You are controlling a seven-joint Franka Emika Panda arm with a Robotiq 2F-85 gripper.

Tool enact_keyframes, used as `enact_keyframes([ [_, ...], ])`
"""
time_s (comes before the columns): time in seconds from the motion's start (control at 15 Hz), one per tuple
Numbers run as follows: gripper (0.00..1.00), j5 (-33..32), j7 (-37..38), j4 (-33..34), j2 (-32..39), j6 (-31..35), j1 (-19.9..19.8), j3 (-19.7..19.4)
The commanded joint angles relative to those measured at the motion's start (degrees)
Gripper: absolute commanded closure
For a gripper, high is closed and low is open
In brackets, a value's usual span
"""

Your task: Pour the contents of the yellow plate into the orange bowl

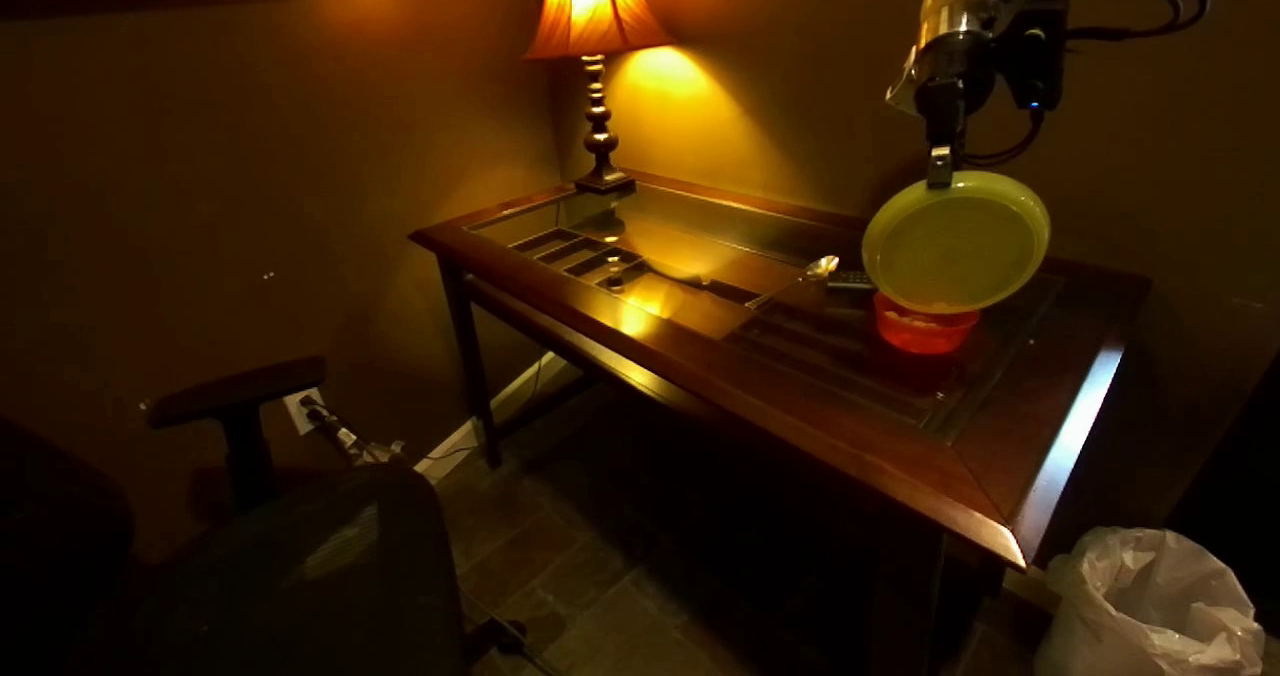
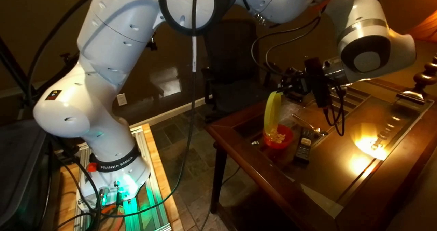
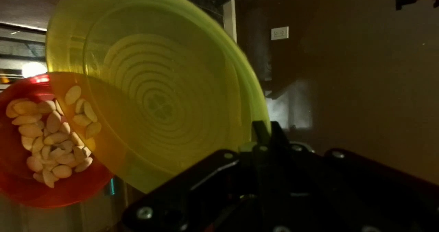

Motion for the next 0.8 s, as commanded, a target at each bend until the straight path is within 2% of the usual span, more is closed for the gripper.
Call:
enact_keyframes([
  [0.0,0.99,4.7,5.9,3.4,2.3,-2.5,-2.1,0.6],
  [0.73,0.99,18.6,18.5,2.4,4.2,-2.1,-5.3,-0.7],
])
